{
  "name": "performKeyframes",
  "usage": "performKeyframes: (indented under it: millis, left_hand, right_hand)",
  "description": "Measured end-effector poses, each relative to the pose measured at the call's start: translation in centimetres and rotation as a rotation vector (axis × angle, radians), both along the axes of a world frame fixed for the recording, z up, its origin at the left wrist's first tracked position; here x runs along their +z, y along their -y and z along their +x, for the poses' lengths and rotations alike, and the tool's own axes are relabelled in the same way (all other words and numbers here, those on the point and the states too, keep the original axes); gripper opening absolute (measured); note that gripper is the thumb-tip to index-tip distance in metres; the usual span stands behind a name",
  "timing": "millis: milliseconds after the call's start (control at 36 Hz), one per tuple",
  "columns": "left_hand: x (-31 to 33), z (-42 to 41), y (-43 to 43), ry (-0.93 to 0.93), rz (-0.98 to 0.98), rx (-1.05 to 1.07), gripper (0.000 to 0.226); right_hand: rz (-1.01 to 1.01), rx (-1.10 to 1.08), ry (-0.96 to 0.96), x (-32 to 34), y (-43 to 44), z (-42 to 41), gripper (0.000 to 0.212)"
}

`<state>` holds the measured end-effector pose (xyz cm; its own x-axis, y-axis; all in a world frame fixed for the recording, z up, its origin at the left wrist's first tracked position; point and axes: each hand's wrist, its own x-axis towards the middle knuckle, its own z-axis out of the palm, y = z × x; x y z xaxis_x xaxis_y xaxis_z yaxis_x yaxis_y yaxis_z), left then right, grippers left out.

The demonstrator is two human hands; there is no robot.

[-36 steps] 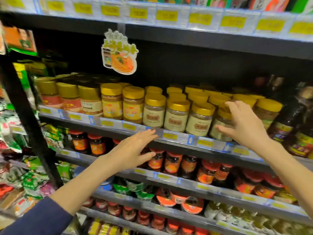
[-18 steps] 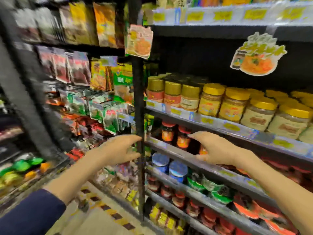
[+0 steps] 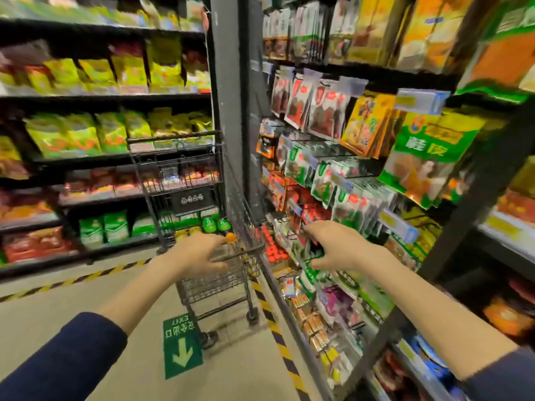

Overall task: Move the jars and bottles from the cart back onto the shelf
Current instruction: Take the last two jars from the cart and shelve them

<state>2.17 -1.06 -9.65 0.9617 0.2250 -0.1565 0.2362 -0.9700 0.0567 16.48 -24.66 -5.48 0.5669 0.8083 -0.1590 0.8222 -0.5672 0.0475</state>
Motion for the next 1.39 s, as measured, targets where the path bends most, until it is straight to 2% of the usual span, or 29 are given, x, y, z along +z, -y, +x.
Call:
performKeyframes:
  millis: [139,222,361,444,611,833,972,1083,1389]
  left_hand:
    - [-1.4,1.8,-5.1,-0.007,-0.015,0.141,0.058]
    - [-2.1,3.3,-7.9,-0.012,-0.030,0.217,0.066]
    - [-2.9,6.1,-11.7,-0.027,-0.031,0.348,0.058]
    - [-3.7,7.4,-13.4,-0.047,-0.029,0.395,0.061]
    - [-7.5,9.3,-18.1,-0.092,-0.099,0.483,0.068]
    - [-11.6,12.9,-25.4,-0.163,-0.200,0.525,0.067]
    - [-13.4,15.4,-30.3,-0.196,-0.230,0.495,0.069]
    - [-15.6,17.3,-34.5,-0.217,-0.259,0.491,0.063]
    - [-22.3,23.1,-42.1,-0.334,-0.408,0.591,0.060]
  right_hand:
    - [0.019,0.094,-0.099,-2.5,-7.6,4.9,0.061]
    - [0.005,0.173,-0.120,-4.0,-11.8,7.9,0.062]
    - [-0.015,0.238,-0.154,-5.9,-18.3,12.7,0.061]
    - [-0.049,0.268,-0.158,-6.5,-21.4,14.4,0.069]
    - [-0.092,0.300,-0.204,-9.2,-26.7,17.6,0.066]
    - [-0.166,0.308,-0.272,-12.7,-33.7,21.6,0.073]
    - [-0.185,0.267,-0.319,-13.8,-38.3,23.3,0.069]
    - [-0.146,0.229,-0.380,-14.3,-41.6,24.2,0.064]
    - [-0.214,0.232,-0.518,-18.7,-49.2,28.0,0.062]
